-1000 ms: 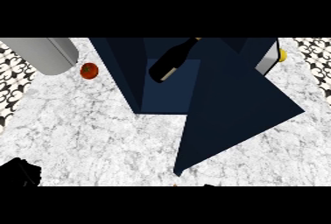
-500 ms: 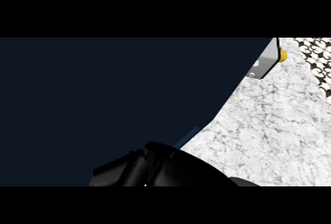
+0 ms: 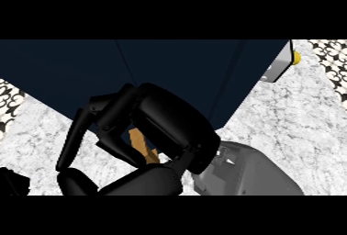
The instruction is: Pick up the wine, place it into the cabinet and close the cabinet
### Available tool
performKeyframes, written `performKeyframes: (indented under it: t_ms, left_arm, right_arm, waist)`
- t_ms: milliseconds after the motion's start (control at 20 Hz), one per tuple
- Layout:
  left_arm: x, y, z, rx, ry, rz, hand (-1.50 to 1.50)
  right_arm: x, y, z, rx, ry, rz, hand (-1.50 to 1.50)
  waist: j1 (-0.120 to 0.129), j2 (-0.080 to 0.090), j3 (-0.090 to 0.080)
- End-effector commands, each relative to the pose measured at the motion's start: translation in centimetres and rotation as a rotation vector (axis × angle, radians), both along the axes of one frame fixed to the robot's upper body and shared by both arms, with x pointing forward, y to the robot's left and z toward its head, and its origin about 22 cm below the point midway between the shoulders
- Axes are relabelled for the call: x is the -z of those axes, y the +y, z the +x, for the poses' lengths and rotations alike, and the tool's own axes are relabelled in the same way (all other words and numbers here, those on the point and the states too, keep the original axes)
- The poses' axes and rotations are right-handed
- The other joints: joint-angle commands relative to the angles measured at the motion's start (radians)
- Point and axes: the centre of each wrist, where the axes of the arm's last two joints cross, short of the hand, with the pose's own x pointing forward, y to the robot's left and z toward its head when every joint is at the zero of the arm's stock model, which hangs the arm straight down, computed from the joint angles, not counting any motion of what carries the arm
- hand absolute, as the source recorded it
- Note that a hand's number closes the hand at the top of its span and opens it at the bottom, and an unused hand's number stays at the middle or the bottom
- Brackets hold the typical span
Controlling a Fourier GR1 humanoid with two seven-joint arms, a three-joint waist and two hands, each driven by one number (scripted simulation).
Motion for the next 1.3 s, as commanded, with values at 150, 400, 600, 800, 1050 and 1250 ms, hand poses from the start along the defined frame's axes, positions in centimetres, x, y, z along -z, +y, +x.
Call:
performKeyframes:
  t_ms: [150,400,600,800,1050,1250]
  left_arm:
    - [-1.3,1.4,0.7,-0.001,-0.015,0.005,1.5]
    - [0.1,-0.1,0.1,0.007,-0.015,-0.004,1.5]
    - [-2.0,-0.2,-0.1,0.005,0.004,0.012,1.5]
    - [0.8,0.6,0.2,-0.001,0.012,0.022,1.5]
    - [-0.1,0.0,1.4,-0.007,0.006,0.021,1.5]
    - [-0.3,0.9,0.8,0.017,-0.006,0.038,1.5]
  right_arm:
    - [1.8,0.0,3.6,0.064,0.09,0.014,1.5]
    - [2.9,-2.1,6.5,0.096,0.127,0.001,1.5]
    - [5.7,-2.1,9.7,0.168,0.128,-0.006,1.5]
    - [6.1,-3.5,11.7,0.208,0.097,-0.016,1.5]
    - [6.0,-6.0,13.9,0.236,0.073,-0.045,1.5]
    - [7.9,-6.0,14.5,0.234,0.068,-0.043,1.5]
  waist:
    - [-0.004,0.001,0.0]
    - [-0.007,0.0,0.0]
    - [0.002,0.003,0.001]
    - [-0.001,0.003,0.0]
    - [-0.003,0.006,0.0]
    - [0.014,0.008,0.0]
